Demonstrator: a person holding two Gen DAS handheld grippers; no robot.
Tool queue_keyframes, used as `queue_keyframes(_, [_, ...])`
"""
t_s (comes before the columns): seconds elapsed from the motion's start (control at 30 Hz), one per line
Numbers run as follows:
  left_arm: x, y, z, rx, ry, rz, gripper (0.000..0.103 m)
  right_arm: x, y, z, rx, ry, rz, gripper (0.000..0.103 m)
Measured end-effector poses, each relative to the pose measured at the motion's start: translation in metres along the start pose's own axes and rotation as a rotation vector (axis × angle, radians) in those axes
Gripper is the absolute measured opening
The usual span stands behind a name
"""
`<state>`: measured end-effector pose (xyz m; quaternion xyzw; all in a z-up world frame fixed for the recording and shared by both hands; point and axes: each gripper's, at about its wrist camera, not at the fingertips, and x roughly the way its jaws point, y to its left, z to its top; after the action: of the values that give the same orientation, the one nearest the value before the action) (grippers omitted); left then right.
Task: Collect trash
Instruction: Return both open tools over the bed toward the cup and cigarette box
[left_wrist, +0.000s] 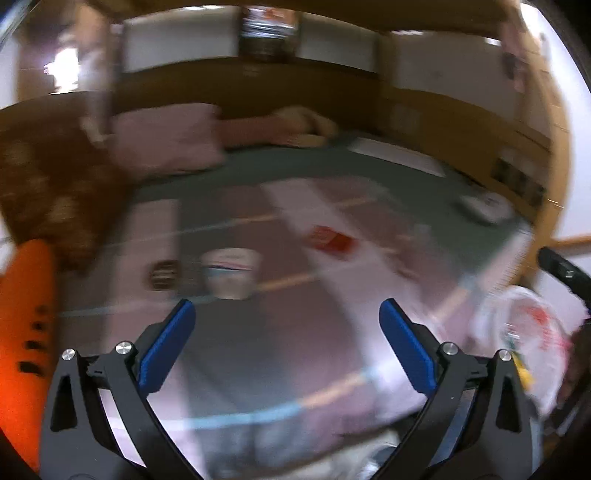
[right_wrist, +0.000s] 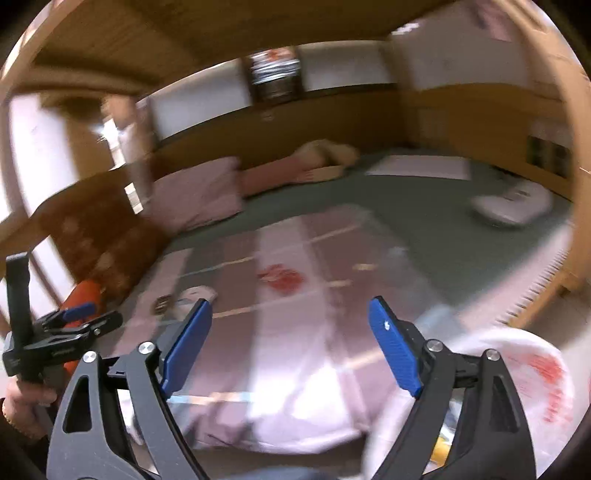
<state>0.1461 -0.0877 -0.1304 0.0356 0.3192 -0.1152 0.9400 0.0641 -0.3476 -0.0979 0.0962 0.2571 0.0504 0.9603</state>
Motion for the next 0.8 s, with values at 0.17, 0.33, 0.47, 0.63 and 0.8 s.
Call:
queue_keyframes(0.17, [0.018, 0.052, -0.017, -0.122, 0.01, 0.089, 0.099, 0.059, 0.057, 0.007, -0.061, 0.019, 0.053, 0.089])
queue_keyframes(0.33, [0.022, 0.048, -0.027, -0.111, 0.058, 0.043, 0.099, 0.096, 0.076, -0.011, -0.116, 0.111, 0.021, 0.089])
queue_keyframes(0.47, [0.016, 0.037, -0.029, -0.08, 0.055, 0.021, 0.099, 0.089, 0.069, -0.012, -0.104, 0.094, 0.027, 0.09])
queue_keyframes(0.63, [0.022, 0.032, -0.032, -0.091, 0.075, 0.001, 0.099, 0.096, 0.069, -0.013, -0.086, 0.109, 0.035, 0.09])
queue_keyframes(0.8, [0.024, 0.035, -0.034, -0.096, 0.087, 0.008, 0.099, 0.098, 0.072, -0.014, -0.098, 0.107, 0.041, 0.09])
